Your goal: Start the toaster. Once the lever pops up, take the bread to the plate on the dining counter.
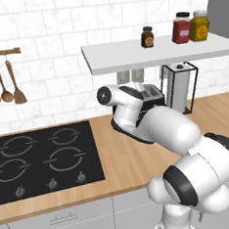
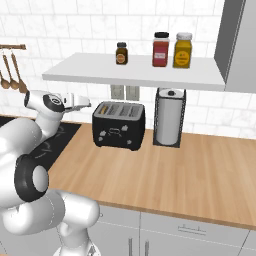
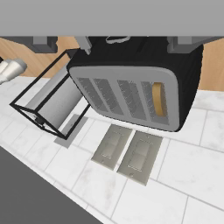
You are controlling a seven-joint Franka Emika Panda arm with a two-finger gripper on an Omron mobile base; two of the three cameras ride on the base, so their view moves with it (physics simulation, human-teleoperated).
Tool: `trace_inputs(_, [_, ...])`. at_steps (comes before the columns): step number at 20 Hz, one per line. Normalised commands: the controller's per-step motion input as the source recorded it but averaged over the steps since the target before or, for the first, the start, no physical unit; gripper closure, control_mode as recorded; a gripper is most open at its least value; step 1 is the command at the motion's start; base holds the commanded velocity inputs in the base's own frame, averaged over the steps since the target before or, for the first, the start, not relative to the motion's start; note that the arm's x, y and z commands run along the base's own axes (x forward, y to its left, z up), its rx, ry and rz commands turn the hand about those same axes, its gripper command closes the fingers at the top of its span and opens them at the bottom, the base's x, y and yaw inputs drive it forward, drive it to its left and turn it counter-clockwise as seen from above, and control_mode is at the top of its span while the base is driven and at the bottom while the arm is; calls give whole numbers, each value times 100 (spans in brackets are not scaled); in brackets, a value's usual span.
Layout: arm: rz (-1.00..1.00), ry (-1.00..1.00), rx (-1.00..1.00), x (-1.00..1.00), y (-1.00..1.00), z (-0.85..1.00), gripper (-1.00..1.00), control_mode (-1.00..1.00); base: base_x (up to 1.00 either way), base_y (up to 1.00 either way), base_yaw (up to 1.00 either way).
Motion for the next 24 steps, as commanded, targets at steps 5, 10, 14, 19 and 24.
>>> trace_inputs(5, [0, 0, 0, 0, 0, 0, -100, -100, 0, 0, 0])
trace_inputs(10, [0, 0, 0, 0, 0, 0, -100, -100, 0, 0, 0])
trace_inputs(14, [0, 0, 0, 0, 0, 0, -100, -100, 0, 0, 0])
trace_inputs(19, [0, 0, 0, 0, 0, 0, -100, -100, 0, 0, 0])
trace_inputs(24, [0, 0, 0, 0, 0, 0, -100, -100, 0, 0, 0])
